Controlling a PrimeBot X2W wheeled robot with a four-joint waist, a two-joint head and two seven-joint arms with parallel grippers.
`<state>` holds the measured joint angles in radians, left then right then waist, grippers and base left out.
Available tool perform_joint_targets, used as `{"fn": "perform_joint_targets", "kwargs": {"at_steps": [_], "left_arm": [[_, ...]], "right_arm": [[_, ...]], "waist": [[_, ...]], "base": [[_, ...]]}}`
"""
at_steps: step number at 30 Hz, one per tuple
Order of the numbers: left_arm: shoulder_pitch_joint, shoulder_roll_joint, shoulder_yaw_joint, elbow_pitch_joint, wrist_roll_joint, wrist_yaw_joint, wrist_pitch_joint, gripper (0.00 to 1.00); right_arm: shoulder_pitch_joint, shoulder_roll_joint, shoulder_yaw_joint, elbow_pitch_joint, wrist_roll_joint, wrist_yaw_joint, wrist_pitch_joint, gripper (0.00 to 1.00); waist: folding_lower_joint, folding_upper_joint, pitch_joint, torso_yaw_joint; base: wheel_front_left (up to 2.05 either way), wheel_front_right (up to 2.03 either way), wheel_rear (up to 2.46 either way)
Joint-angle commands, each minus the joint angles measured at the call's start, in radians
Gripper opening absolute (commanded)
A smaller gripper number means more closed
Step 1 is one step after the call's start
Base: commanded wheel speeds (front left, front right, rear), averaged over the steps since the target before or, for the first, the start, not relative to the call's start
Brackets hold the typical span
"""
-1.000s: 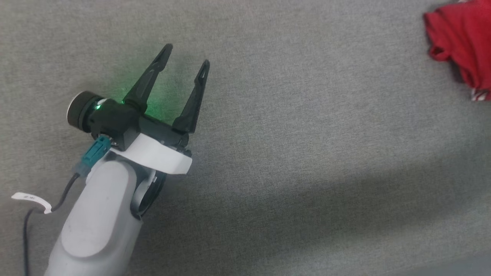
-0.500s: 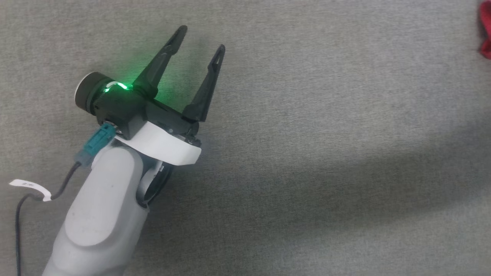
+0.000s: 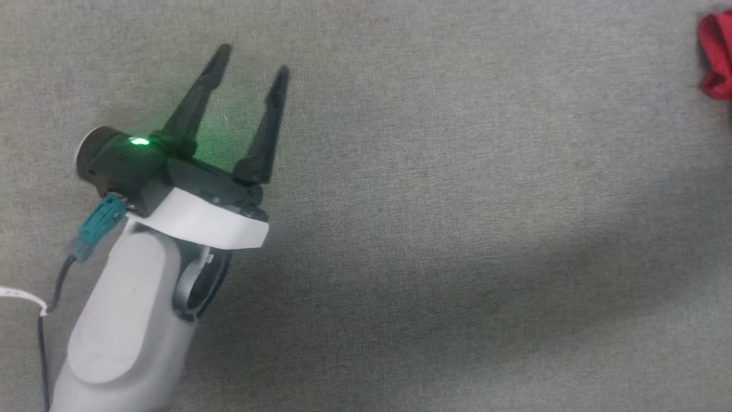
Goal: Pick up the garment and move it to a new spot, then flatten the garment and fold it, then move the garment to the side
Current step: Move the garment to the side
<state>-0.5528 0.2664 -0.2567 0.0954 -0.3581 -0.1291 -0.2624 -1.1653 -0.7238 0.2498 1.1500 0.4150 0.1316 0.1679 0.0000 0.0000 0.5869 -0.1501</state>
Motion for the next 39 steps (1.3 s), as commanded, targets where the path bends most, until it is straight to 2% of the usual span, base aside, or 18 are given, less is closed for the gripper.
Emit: {"fn": "perform_joint_targets", "kwargs": {"at_steps": [1, 16, 25, 33, 39], "left_arm": [[0.017, 0.003, 0.015, -0.004, 0.010, 0.000, -0.003, 1.00], [0.150, -0.059, 0.233, -0.014, 0.124, 0.002, -0.003, 1.00], [0.272, -0.083, 0.309, 0.012, 0.125, 0.000, -0.003, 1.00], [0.366, -0.086, 0.382, -0.004, 0.112, -0.001, -0.003, 1.00], [0.437, -0.081, 0.421, -0.004, 0.105, -0.001, -0.003, 1.00]], "right_arm": [[-0.014, 0.006, 0.001, 0.009, 0.005, -0.002, -0.015, 1.00], [0.040, 0.110, 0.047, -0.025, 0.094, -0.002, -0.149, 1.00], [0.144, 0.189, 0.066, -0.060, 0.126, -0.002, -0.294, 1.00], [0.235, 0.220, 0.084, -0.123, 0.139, -0.002, -0.384, 1.00], [0.334, 0.234, 0.056, -0.200, 0.137, -0.002, -0.427, 1.00]], "waist": [[0.0000, 0.0000, -0.017, -0.006], [0.0000, 0.0000, -0.171, -0.001], [0.0000, 0.0000, -0.286, 0.026], [0.0000, 0.0000, -0.357, 0.048], [0.0000, 0.0000, -0.415, 0.073]], "base": [[0.00, 0.00, 0.00], [0.00, 0.00, 0.00], [0.00, 0.00, 0.00], [0.00, 0.00, 0.00], [0.00, 0.00, 0.00]]}}
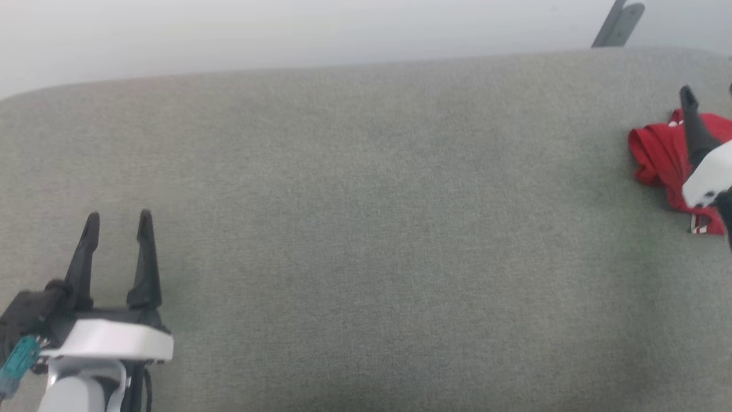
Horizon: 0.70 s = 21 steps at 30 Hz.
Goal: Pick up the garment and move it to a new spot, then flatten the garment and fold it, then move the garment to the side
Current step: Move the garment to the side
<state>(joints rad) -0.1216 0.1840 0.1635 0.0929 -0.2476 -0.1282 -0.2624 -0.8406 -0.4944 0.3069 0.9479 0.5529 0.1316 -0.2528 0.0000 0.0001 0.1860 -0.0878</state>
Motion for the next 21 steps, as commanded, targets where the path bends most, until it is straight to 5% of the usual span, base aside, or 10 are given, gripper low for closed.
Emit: {"fn": "perform_joint_targets", "kwargs": {"at_steps": [1, 21], "left_arm": [[0.020, 0.001, 0.009, -0.004, -0.005, -0.002, -0.003, 1.00], [0.211, -0.002, 0.116, -0.014, -0.008, -0.002, -0.003, 1.00]], "right_arm": [[0.029, 0.010, -0.009, -0.016, -0.004, -0.002, -0.008, 1.00], [0.539, 0.212, -0.319, -0.522, -0.268, -0.002, -0.012, 1.00]], "waist": [[0.0000, -0.0001, -0.024, 0.015], [0.0000, -0.0001, -0.128, 0.046]], "base": [[0.00, 0.00, 0.00], [0.00, 0.00, 0.00]]}}
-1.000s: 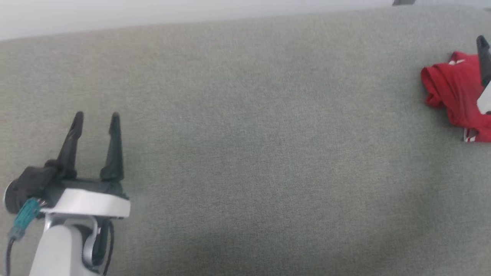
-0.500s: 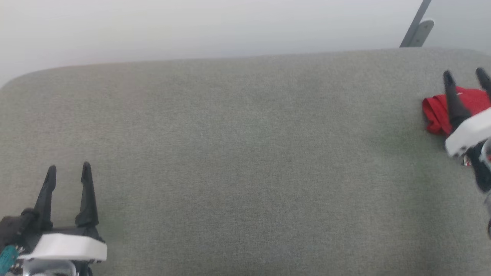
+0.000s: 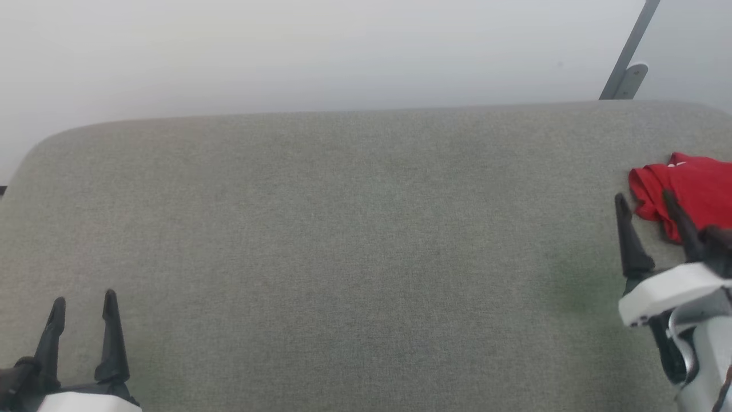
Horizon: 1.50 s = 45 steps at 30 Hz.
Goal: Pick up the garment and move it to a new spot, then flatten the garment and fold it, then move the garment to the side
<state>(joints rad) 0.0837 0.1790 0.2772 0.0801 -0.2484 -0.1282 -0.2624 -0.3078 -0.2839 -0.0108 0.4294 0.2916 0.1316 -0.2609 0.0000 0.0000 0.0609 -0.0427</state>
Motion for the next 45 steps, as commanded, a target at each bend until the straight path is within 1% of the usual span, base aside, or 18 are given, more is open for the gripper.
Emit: {"fn": "perform_joint_targets", "kwargs": {"at_steps": [1, 8, 18, 22, 41, 42, 45], "left_arm": [[0.012, 0.004, 0.001, -0.001, -0.010, -0.002, -0.003, 1.00], [0.043, 0.023, -0.022, -0.006, -0.039, -0.002, -0.003, 1.00], [0.064, 0.042, -0.039, -0.012, -0.068, -0.002, -0.003, 1.00], [0.066, 0.049, -0.042, -0.017, -0.074, -0.002, -0.003, 1.00], [0.066, 0.045, -0.032, -0.046, -0.084, -0.002, -0.003, 1.00], [0.060, 0.044, -0.034, -0.044, -0.076, 0.000, 0.000, 0.00], [0.061, 0.022, -0.041, -0.017, -0.076, 0.000, 0.002, 0.00]], "right_arm": [[0.022, 0.009, -0.009, -0.019, -0.015, -0.002, -0.004, 1.00], [0.115, 0.059, -0.044, -0.091, -0.052, -0.002, -0.004, 1.00], [0.185, 0.108, -0.070, -0.137, -0.073, -0.002, -0.005, 1.00], [0.197, 0.118, -0.074, -0.148, -0.076, -0.002, -0.005, 1.00], [0.213, 0.137, -0.074, -0.152, -0.078, -0.002, -0.005, 1.00], [0.204, 0.134, -0.075, -0.147, -0.079, 0.000, 0.000, 0.00], [0.218, 0.141, -0.075, -0.122, -0.078, 0.000, 0.002, 0.00]], "waist": [[0.0000, 0.0000, -0.006, 0.002], [0.0000, 0.0000, -0.022, 0.004], [0.0000, 0.0000, -0.030, 0.000], [0.0000, 0.0000, -0.029, -0.001], [0.0000, 0.0000, -0.035, -0.008], [0.0000, 0.0000, -0.035, -0.008], [0.0000, 0.0000, -0.035, -0.008]], "base": [[0.00, 0.00, 0.00], [0.00, 0.00, 0.00], [0.00, 0.00, 0.00], [0.00, 0.00, 0.00], [0.00, 0.00, 0.00], [0.00, 0.00, 0.00], [0.00, 0.00, 0.00]]}}
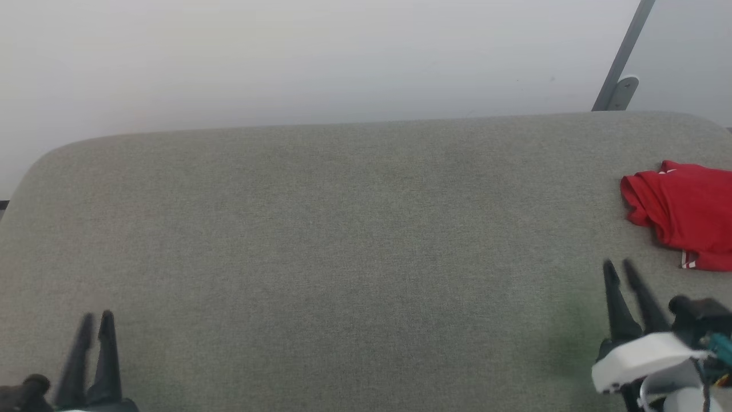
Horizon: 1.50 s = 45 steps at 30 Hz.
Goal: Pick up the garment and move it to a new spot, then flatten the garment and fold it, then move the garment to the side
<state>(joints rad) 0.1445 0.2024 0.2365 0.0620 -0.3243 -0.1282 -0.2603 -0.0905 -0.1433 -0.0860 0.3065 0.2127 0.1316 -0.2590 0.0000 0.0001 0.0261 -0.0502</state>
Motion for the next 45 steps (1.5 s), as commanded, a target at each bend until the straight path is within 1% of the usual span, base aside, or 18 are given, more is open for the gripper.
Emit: {"fn": "perform_joint_targets", "kwargs": {"at_steps": [1, 2, 10, 11, 29, 45], "left_arm": [[0.000, -0.009, -0.003, 0.011, -0.001, 0.000, 0.001, 0.00], [0.000, -0.018, -0.006, 0.020, -0.001, 0.000, 0.001, 0.00], [-0.030, -0.032, -0.017, 0.039, -0.142, 0.000, 0.044, 0.00], [-0.030, -0.032, -0.017, 0.039, -0.142, 0.000, 0.044, 0.00], [-0.086, -0.060, -0.043, 0.071, -0.418, -0.001, 0.122, 0.00], [-0.127, -0.081, -0.061, 0.096, -0.618, -0.002, 0.181, 0.00]], "right_arm": [[0.008, 0.004, 0.000, 0.010, 0.001, 0.000, 0.002, 0.00], [0.016, 0.008, 0.000, 0.020, 0.001, 0.000, 0.004, 0.00], [0.008, 0.017, -0.008, 0.015, 0.154, 0.000, 0.049, 0.00], [0.008, 0.017, -0.008, 0.015, 0.154, 0.000, 0.049, 0.00], [0.002, 0.035, -0.010, -0.009, 0.453, 0.000, 0.124, 0.00], [-0.006, 0.049, -0.014, -0.022, 0.672, -0.001, 0.182, 0.00]], "waist": [[0.0000, -0.0001, 0.000, 0.000], [0.0000, -0.0001, 0.000, 0.000], [0.0000, -0.0001, -0.002, 0.003], [0.0000, -0.0001, -0.002, 0.003], [0.0000, -0.0001, -0.005, 0.010], [0.0000, -0.0001, -0.008, 0.017]], "base": [[0.00, 0.00, 0.00], [0.00, 0.00, 0.00], [0.00, 0.00, 0.00], [0.00, 0.00, 0.00], [0.00, 0.00, 0.00], [0.00, 0.00, 0.00]]}}
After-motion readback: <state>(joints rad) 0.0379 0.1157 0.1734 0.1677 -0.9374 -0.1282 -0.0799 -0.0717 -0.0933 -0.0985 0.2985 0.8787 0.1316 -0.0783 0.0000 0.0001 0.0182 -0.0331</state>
